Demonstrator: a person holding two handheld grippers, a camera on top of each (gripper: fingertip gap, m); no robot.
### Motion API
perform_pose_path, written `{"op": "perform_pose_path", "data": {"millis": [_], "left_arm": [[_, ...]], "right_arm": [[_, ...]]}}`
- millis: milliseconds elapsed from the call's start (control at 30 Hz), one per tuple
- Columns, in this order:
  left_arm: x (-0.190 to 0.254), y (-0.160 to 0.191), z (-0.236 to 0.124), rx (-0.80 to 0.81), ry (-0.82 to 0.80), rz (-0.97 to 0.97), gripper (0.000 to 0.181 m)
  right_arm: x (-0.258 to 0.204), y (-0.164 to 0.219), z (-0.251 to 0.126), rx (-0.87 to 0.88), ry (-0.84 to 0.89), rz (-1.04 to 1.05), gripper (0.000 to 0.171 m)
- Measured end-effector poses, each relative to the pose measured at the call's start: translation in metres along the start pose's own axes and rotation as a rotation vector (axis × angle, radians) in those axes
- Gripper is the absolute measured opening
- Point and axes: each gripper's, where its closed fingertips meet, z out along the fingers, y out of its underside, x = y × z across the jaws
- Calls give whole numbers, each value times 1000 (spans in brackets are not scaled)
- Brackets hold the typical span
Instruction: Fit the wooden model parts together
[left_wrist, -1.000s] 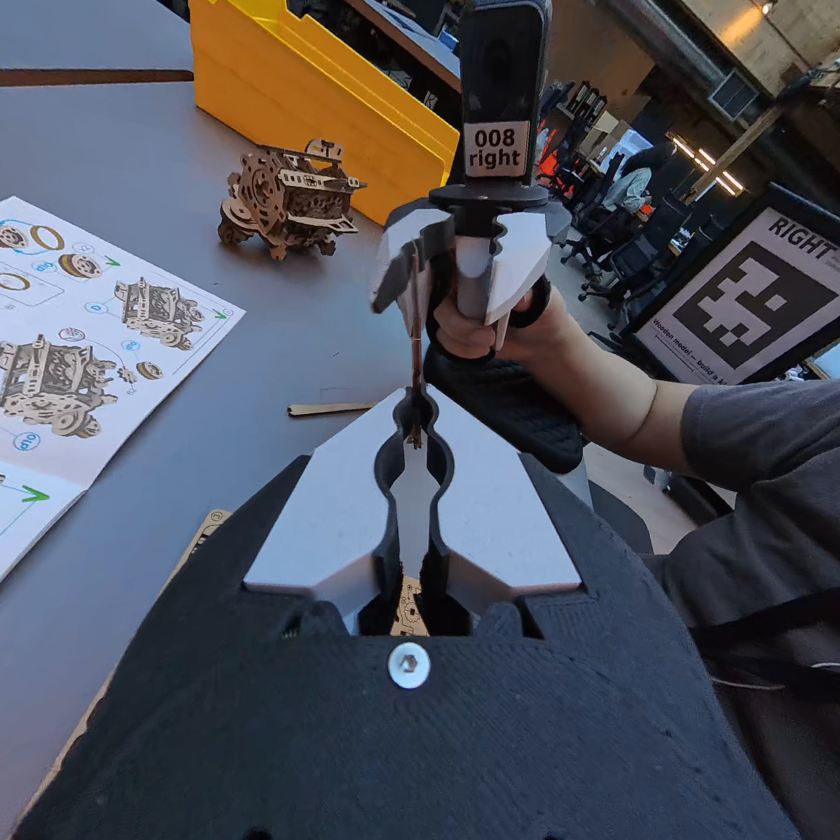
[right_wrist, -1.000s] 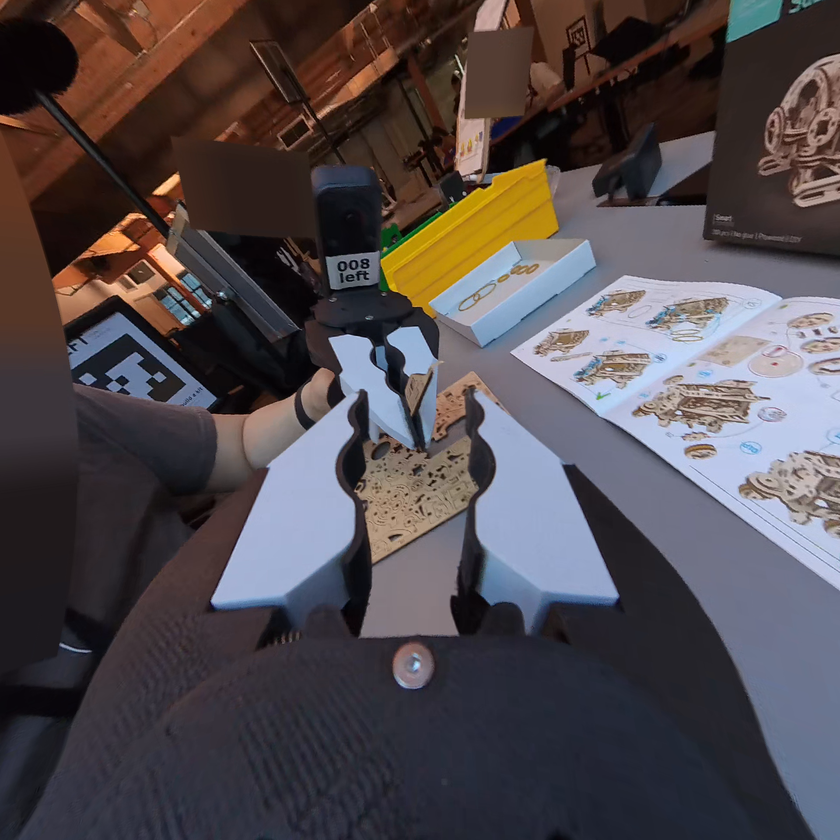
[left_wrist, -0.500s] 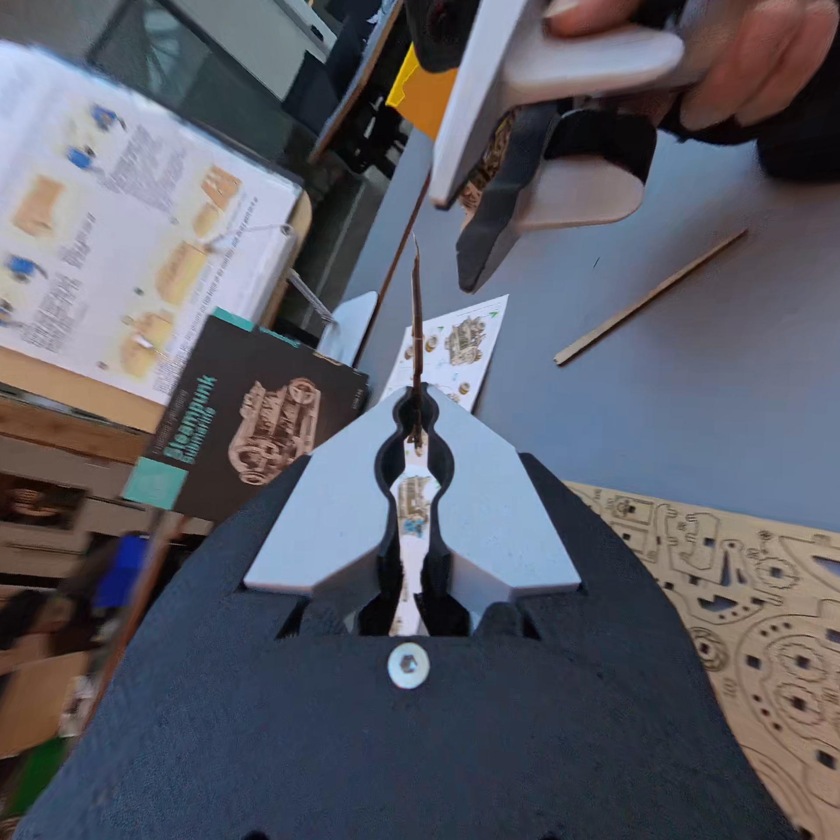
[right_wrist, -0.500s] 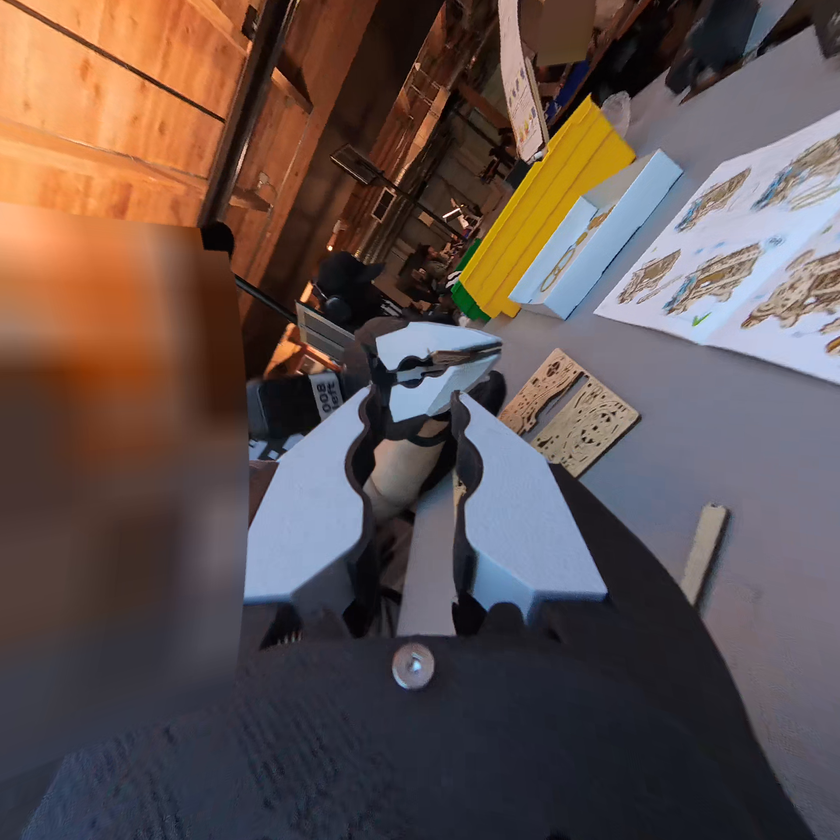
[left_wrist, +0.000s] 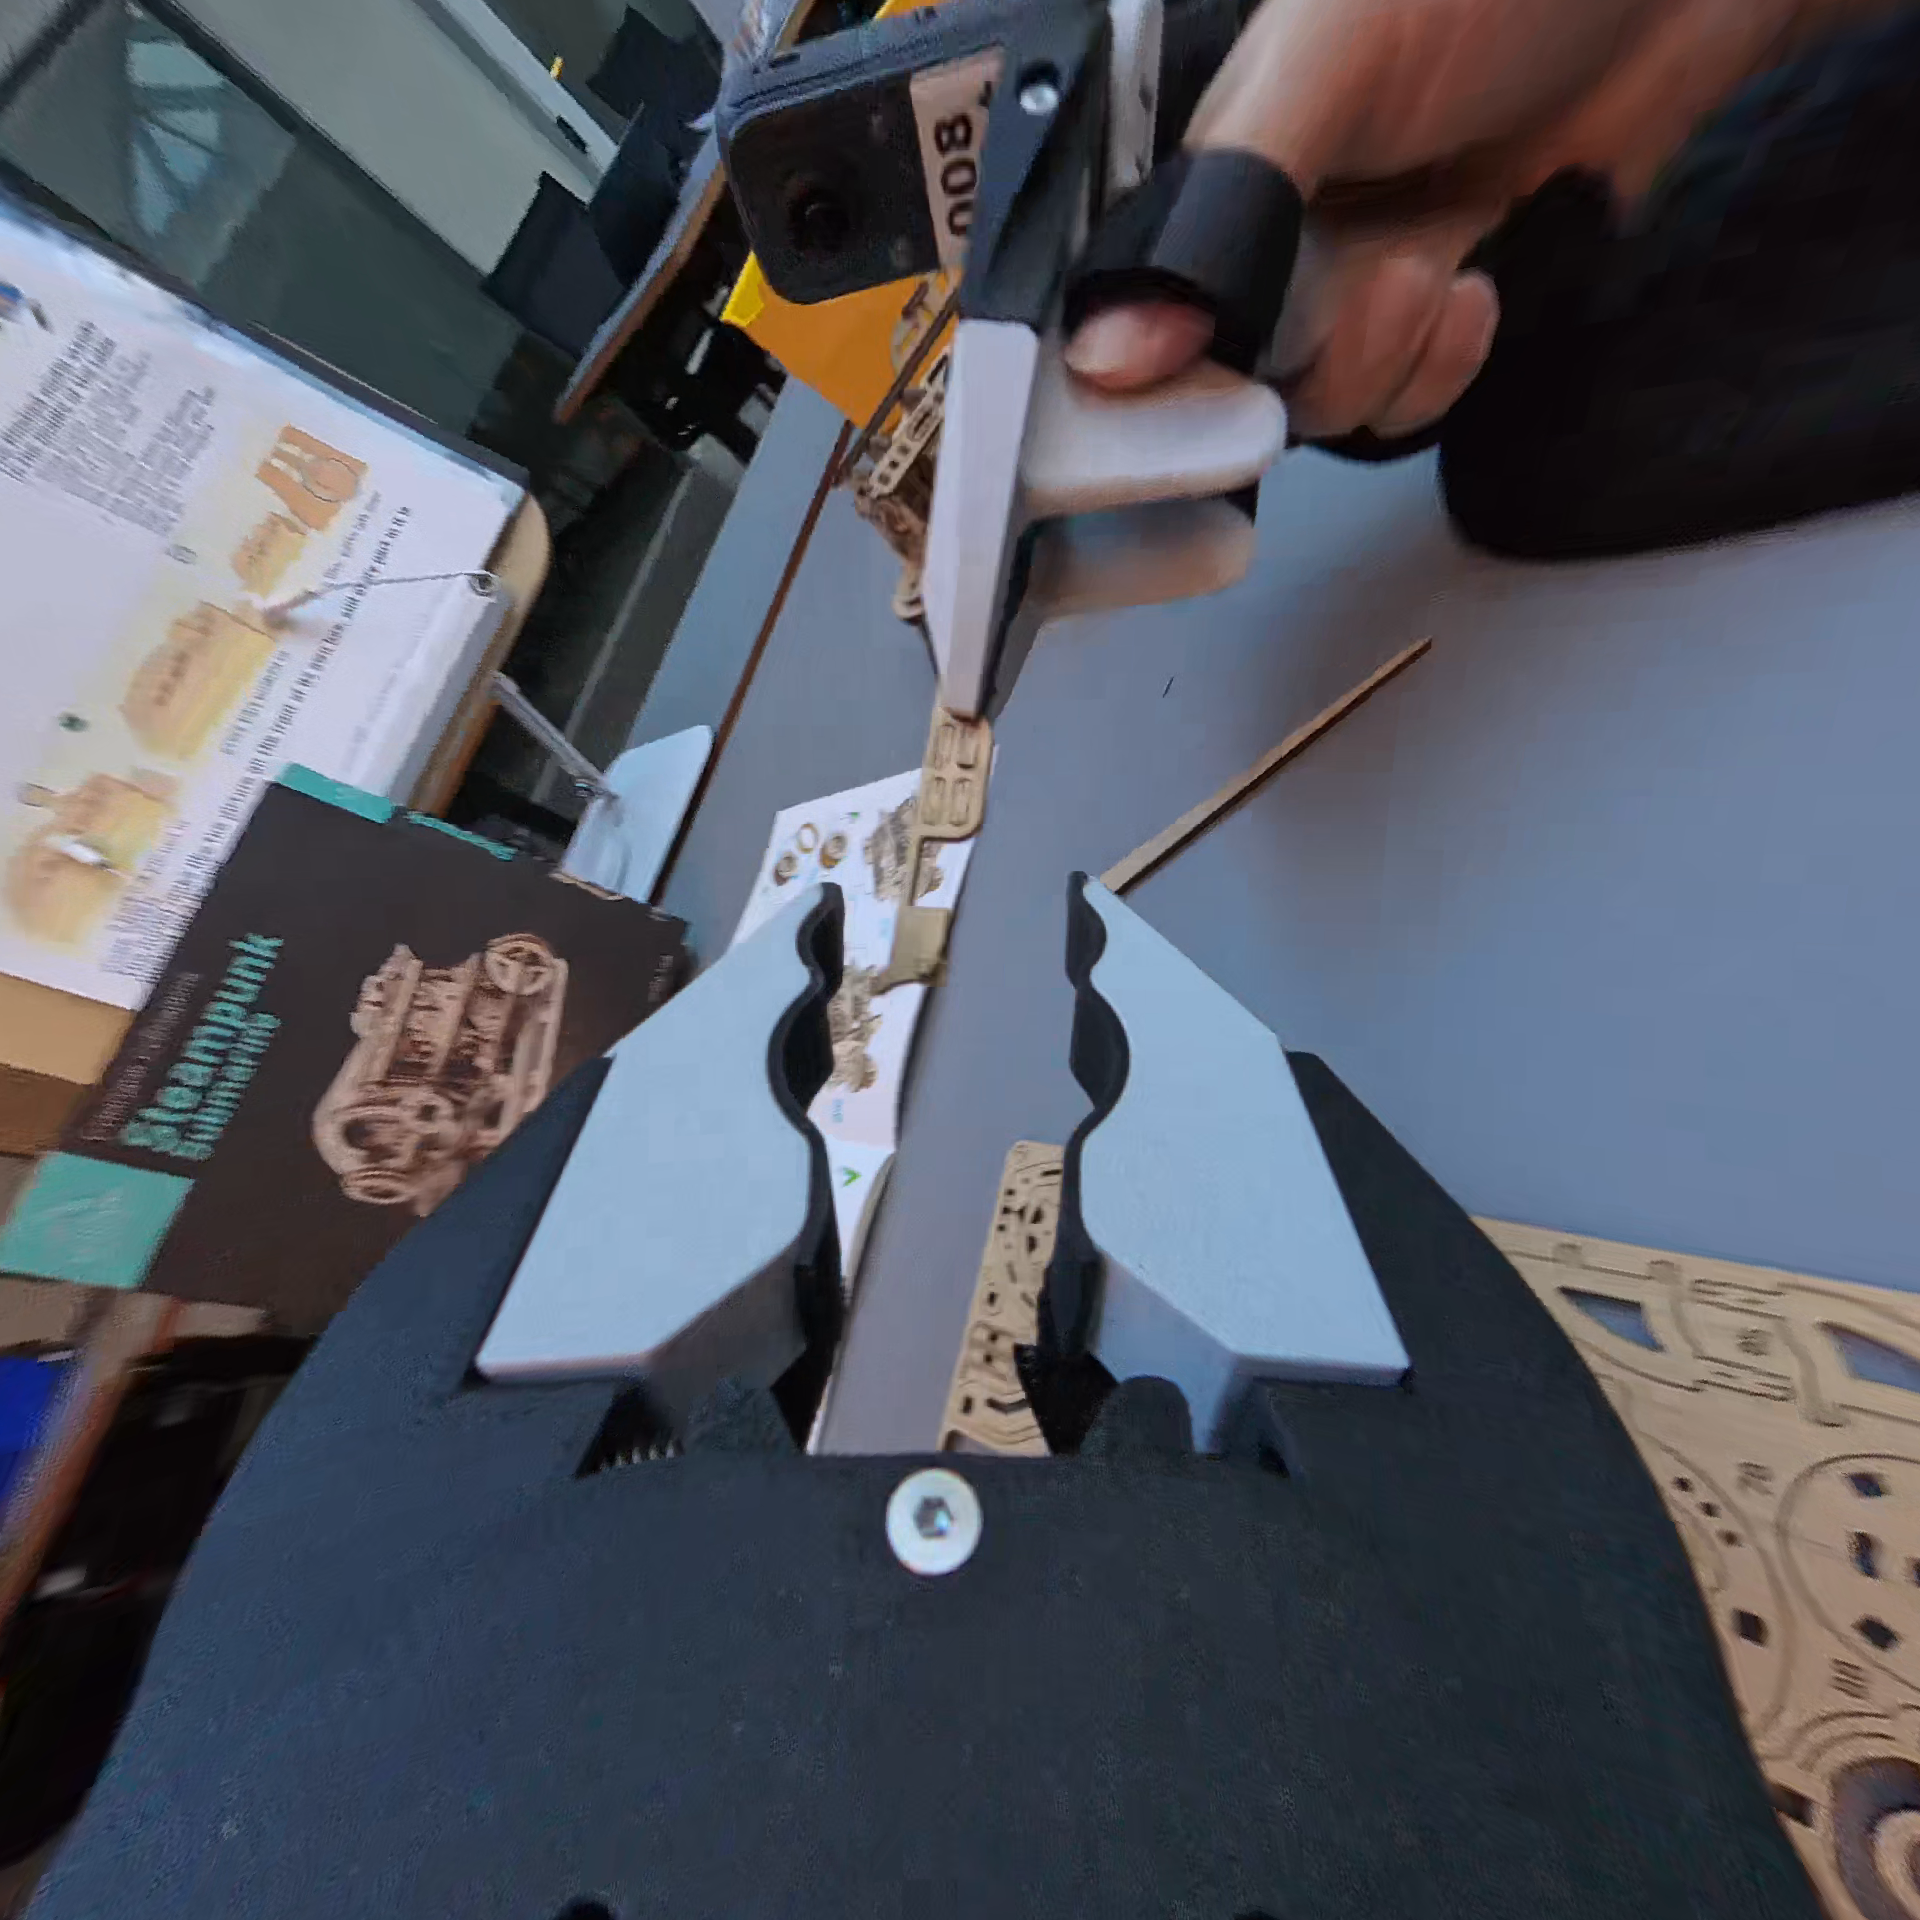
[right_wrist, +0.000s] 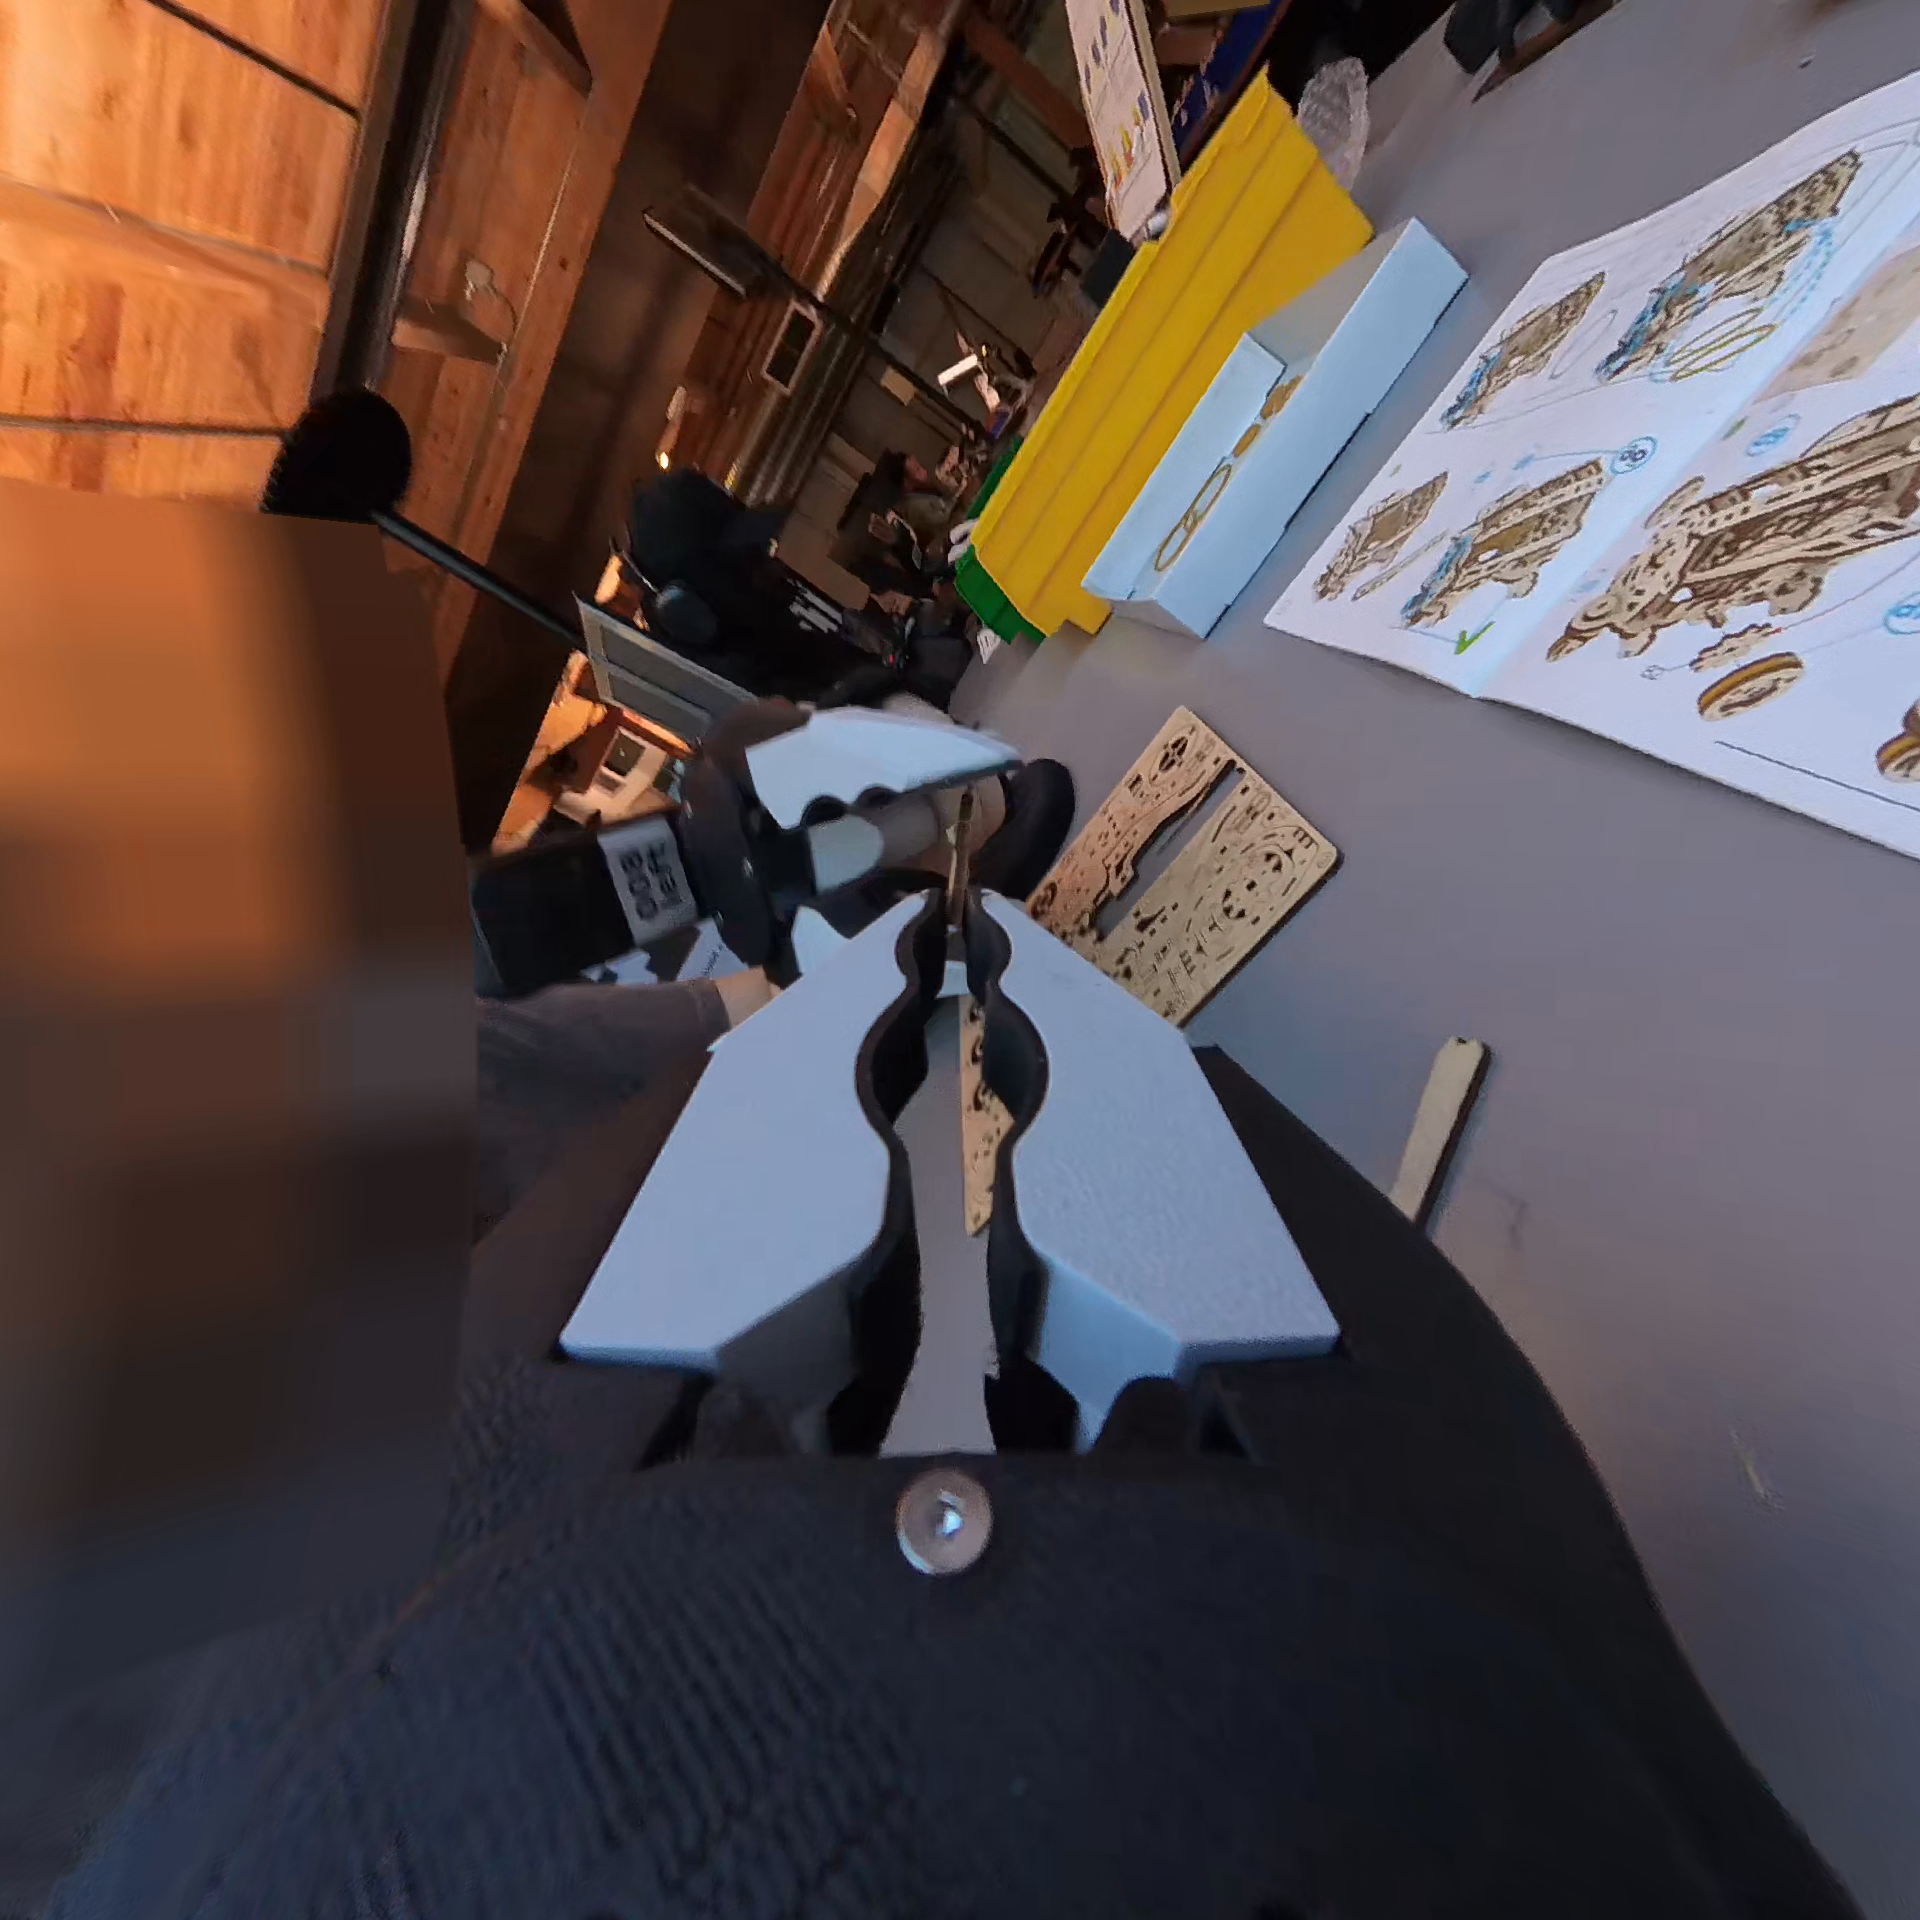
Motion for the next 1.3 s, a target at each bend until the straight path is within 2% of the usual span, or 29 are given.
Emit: {"op": "perform_pose_path", "data": {"millis": [33,100,200,267,300,433,600,667,733,767,800,900,1100,1300], "left_arm": [[2,-4,-2,28,60,-103,45],[7,-10,-6,69,219,-341,39],[29,-16,-16,72,567,-676,31],[43,-15,-21,51,721,-747,14],[45,-11,-19,36,715,-736,4],[51,-9,-17,26,717,-713,7],[51,-15,-20,50,743,-737,2],[43,-16,-17,71,722,-780,0],[27,-27,-19,159,711,-903,0],[18,-31,-20,204,708,-974,0],[9,-34,-20,240,694,-1037,0],[-11,-36,-21,315,633,-1160,0],[-18,-39,-19,350,572,-1188,0],[-17,-42,-19,355,558,-1177,0]], "right_arm": [[1,5,0,-50,16,-27,0],[0,15,3,-139,48,-120,1],[-1,28,8,-235,106,-255,1],[-4,33,11,-272,109,-304,1],[-2,36,12,-293,124,-324,1],[1,42,10,-349,162,-387,1],[-4,45,11,-368,153,-427,1],[-7,36,13,-302,144,-439,2],[-21,18,13,-163,71,-446,5],[-26,10,12,-101,51,-431,15],[-28,3,10,-59,46,-418,18],[-40,-8,10,34,32,-422,16],[-32,-24,9,155,174,-457,17],[-43,-18,16,157,36,-372,15]]}}
